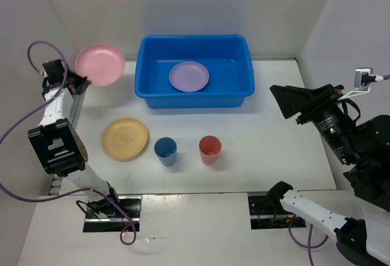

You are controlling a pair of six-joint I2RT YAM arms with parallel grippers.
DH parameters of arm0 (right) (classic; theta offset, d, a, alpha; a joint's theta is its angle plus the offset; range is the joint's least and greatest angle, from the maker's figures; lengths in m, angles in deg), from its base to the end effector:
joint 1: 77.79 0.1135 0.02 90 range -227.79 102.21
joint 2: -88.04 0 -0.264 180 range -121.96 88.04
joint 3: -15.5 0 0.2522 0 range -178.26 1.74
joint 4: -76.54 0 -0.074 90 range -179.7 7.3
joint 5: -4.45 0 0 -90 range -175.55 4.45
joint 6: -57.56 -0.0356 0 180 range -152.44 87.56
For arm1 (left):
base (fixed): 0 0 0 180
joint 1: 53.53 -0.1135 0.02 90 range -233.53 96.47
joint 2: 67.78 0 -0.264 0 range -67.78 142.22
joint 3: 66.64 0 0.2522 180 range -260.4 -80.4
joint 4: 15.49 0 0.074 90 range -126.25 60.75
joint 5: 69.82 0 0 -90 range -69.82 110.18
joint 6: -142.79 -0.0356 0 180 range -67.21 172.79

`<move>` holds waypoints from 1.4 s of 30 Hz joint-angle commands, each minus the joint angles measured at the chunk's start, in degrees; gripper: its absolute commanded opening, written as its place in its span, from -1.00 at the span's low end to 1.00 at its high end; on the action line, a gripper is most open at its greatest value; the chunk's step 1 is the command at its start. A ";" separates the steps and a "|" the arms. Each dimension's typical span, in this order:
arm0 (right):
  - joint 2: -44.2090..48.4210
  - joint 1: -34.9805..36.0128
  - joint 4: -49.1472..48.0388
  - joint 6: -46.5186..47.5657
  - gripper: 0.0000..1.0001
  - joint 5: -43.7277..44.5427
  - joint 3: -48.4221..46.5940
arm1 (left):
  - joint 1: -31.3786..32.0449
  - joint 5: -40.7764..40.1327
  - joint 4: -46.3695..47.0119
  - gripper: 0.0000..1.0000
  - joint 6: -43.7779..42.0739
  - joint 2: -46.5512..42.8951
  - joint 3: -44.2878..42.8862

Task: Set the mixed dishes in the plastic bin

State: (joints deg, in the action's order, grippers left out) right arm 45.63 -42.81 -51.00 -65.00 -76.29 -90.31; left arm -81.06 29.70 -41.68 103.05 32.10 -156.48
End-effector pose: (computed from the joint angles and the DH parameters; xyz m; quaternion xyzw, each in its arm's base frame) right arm 0.0403 0.0212 0.5378 0.0488 0.6356 0.3846 0.6676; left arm 0.3589 0.1804 0.2651 -0.5289 0.7153 -0.1614 0.4272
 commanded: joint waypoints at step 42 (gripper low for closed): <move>1.27 1.05 -2.84 -3.92 0.59 1.03 5.04 | 39.31 -2.58 -41.45 -0.20 -7.19 61.42 -103.40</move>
State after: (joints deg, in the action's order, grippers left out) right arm 46.19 -42.31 -51.18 -68.65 -76.07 -85.87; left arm -41.15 26.38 -84.02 95.22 95.86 -257.19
